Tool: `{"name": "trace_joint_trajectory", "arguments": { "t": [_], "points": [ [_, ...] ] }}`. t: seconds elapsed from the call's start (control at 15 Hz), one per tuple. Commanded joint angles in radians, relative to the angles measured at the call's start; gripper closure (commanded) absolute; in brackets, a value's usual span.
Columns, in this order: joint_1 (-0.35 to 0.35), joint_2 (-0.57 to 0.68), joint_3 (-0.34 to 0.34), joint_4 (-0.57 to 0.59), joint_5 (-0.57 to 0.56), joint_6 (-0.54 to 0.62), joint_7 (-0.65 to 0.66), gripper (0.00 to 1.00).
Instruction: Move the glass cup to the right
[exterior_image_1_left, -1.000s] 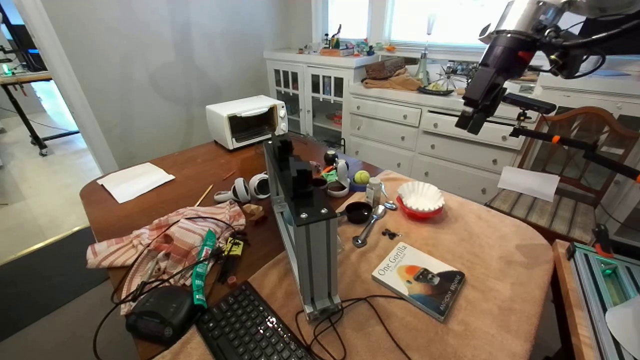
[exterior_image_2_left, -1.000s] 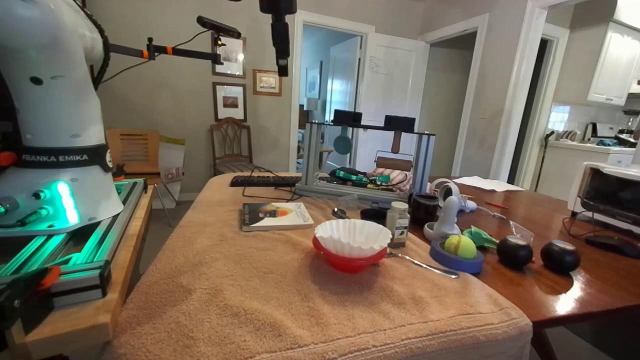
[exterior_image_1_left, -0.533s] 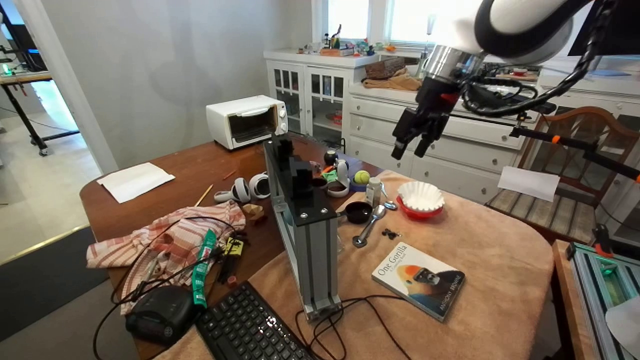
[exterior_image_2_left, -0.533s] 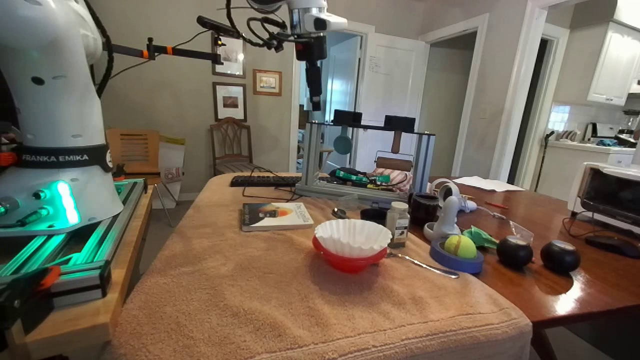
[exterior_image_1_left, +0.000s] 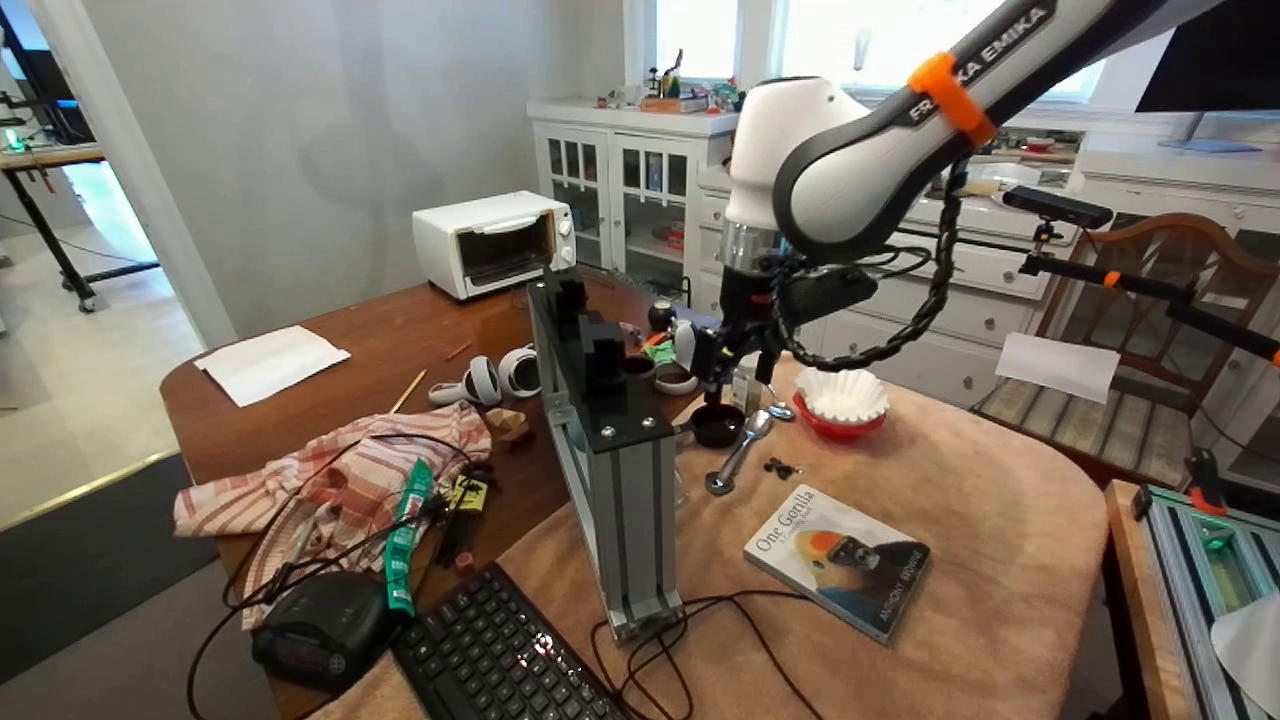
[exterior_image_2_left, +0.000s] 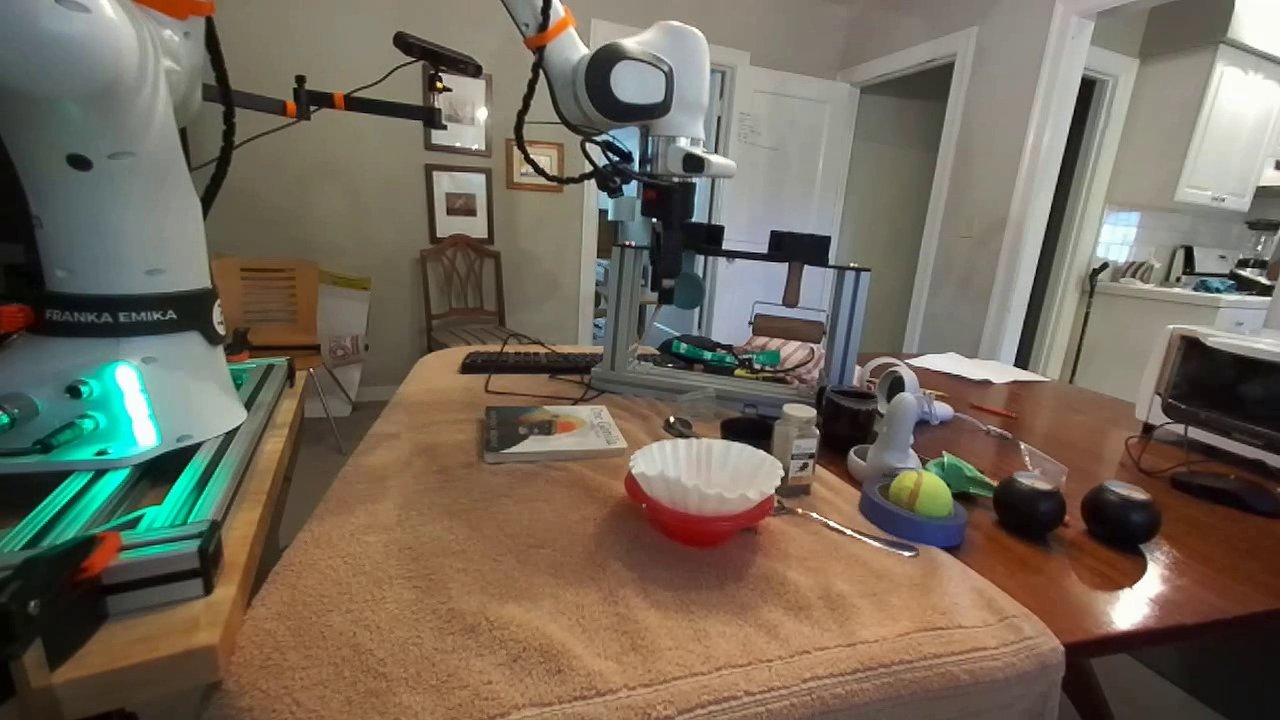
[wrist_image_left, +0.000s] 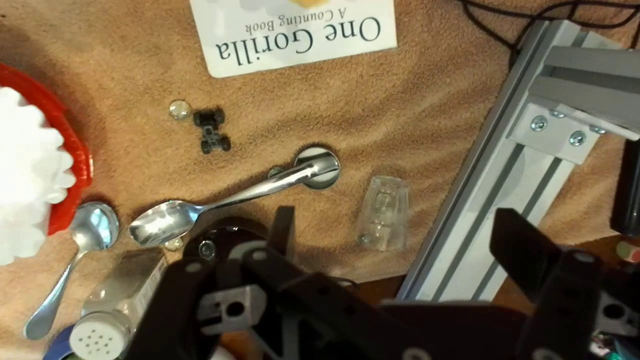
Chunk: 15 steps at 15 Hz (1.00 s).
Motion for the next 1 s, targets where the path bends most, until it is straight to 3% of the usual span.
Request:
{"name": "trace_joint_trajectory", "arguments": {
  "t": [0.0, 0.27, 0.4, 0.6, 0.93],
  "points": [
    [0.022, 0.177, 0.002, 0.173, 0.056, -0.071, 0.050, 0.00],
    [-0.010, 0.315, 0.059, 0.295, 0.251, -0.065, -0.003, 0.00],
    [-0.060, 0.362, 0.107, 0.337, 0.381, -0.064, -0.076, 0.00],
    [-0.150, 0.405, 0.167, 0.369, 0.553, -0.062, -0.220, 0.00],
    [-0.256, 0.438, 0.204, 0.387, 0.708, -0.075, -0.525, 0.00]
  ]
}}
